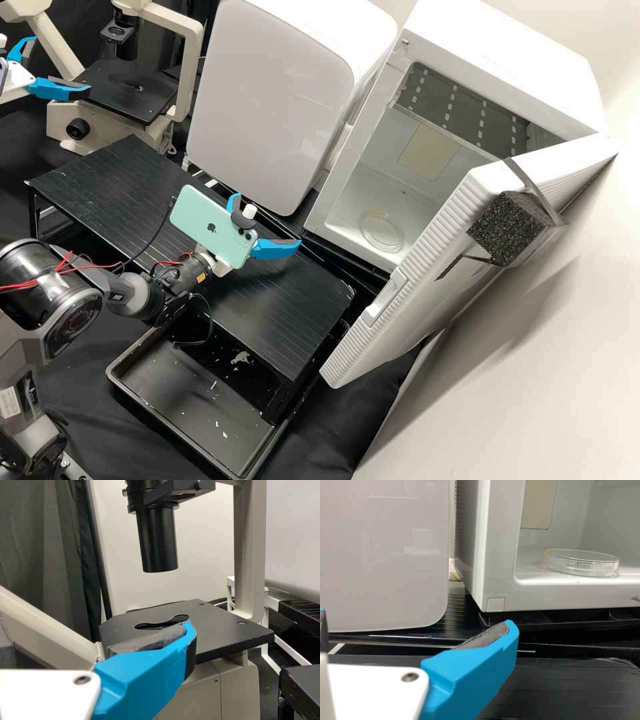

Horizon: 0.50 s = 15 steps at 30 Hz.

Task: Close the incubator door

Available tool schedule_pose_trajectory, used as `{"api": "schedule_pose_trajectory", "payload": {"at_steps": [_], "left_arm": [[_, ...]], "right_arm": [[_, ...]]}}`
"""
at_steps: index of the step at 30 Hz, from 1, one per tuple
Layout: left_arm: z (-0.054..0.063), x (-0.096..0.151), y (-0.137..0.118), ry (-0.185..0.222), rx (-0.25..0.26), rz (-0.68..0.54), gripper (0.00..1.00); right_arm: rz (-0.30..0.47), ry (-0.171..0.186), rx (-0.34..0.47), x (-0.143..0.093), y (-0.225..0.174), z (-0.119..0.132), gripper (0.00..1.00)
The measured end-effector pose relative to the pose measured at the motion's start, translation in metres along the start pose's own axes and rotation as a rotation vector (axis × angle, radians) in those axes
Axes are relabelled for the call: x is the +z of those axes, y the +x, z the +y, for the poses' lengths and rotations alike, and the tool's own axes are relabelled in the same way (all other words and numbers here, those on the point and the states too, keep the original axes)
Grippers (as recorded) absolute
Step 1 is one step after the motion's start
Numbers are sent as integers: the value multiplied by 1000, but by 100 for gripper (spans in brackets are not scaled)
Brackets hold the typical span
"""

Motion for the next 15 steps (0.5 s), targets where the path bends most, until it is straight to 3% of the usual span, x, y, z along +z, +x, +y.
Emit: {"api": "schedule_pose_trajectory", "payload": {"at_steps": [10, 15], "left_arm": [[0, 0, 0, 0, 0, 0, 100], [0, 0, 0, 0, 0, 0, 100]], "right_arm": [[3, 0, 4, 1, -2, -1, 100], [39, 18, 27, 13, -39, 0, 100]]}}
